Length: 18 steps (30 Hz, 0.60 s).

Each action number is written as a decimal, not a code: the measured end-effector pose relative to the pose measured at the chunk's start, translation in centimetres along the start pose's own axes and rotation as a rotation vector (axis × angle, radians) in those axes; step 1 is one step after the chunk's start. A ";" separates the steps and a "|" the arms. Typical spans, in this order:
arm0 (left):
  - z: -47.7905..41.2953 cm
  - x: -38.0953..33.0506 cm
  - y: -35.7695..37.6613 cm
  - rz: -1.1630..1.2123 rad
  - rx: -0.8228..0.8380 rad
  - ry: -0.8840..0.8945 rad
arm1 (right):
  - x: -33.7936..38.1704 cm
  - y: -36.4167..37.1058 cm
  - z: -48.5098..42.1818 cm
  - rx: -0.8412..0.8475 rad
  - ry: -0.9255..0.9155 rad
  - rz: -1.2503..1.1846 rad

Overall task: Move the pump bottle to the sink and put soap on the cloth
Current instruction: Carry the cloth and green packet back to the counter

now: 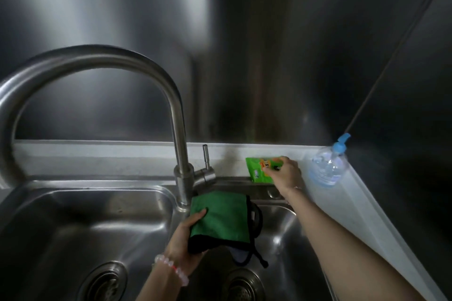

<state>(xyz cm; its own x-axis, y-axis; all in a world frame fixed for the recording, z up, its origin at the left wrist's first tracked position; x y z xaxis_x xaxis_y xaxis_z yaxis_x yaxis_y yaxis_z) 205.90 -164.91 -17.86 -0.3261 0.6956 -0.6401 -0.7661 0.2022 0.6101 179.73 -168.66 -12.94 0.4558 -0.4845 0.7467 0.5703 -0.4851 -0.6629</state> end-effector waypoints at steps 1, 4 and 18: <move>0.1 -0.1 -0.3 0.002 0.005 -0.002 | -0.3 0.2 -0.7 -0.007 0.034 0.032; 0.3 -0.1 -0.4 0.008 0.026 -0.028 | -1.4 -0.2 -1.8 -0.051 0.173 0.089; -0.4 0.1 -1.7 0.030 -0.042 -0.068 | -5.0 -0.5 -2.1 -0.081 0.421 -0.210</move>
<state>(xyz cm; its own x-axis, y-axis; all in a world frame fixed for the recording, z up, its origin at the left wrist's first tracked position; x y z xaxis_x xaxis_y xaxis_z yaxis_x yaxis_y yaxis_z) 206.96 -165.41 -19.18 -0.3120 0.7465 -0.5877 -0.7796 0.1524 0.6074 175.72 -167.57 -16.43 0.0102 -0.6146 0.7887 0.5576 -0.6513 -0.5147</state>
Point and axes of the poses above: each hand's wrist, its own z-axis away from the middle knuckle, its own y-axis out of the palm, x = y × z, the point moved 9 cm from there along -z, towards the middle knuckle, and after that the axes turned 6 degrees about -z, right-handed, at the moved point
